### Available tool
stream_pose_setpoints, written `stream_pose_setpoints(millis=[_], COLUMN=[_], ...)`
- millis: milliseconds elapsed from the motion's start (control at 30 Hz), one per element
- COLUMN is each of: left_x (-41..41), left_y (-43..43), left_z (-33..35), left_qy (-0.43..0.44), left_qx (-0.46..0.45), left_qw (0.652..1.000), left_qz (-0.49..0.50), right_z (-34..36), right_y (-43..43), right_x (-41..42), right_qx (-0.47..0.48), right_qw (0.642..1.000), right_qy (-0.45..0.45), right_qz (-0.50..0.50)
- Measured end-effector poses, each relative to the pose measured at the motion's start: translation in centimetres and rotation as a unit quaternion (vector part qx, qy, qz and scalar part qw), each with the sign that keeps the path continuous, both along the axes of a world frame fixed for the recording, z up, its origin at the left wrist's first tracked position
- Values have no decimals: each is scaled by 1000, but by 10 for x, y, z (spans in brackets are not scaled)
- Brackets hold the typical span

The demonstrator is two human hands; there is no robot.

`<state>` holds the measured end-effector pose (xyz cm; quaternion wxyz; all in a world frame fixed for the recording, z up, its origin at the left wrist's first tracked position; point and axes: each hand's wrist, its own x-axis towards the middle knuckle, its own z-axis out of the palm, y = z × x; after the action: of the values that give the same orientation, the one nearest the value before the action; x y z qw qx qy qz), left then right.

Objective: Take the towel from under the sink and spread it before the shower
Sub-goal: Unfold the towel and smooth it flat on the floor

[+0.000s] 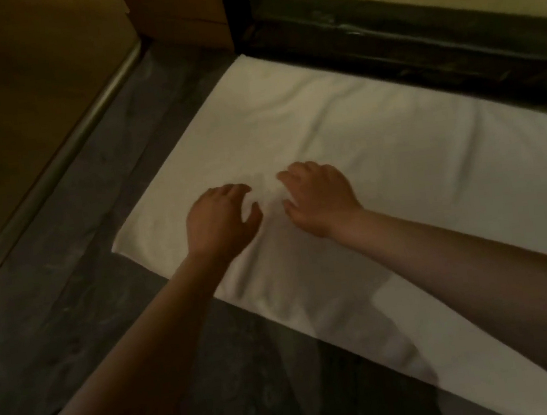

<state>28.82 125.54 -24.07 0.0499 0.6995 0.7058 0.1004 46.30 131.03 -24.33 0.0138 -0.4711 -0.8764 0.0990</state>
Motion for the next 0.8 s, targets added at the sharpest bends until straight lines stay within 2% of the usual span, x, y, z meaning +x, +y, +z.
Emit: stream_pose_setpoints(millis=[133, 300, 433, 533, 667, 800], left_x=[78, 149, 193, 222, 257, 275], left_y=[1, -11, -30, -50, -78, -106], left_z=[2, 6, 3, -11, -43, -65], left_qy=[-11, -45, -60, -32, 19, 49], left_qx=[11, 11, 7, -28, -130, -122], left_qw=[997, 988, 978, 972, 950, 924], left_qz=[-82, -149, -200, -232, -284, -359], right_z=[3, 3, 1, -9, -35, -57], right_y=[-20, -63, -104, -143, -193, -231], right_x=[81, 141, 182, 203, 222, 247], right_qx=[17, 8, 14, -1, -40, -61], right_qw=[997, 991, 979, 960, 941, 926], right_qy=[-24, -38, -15, 30, 16, -22], right_qz=[-77, -129, -202, -277, -337, -371])
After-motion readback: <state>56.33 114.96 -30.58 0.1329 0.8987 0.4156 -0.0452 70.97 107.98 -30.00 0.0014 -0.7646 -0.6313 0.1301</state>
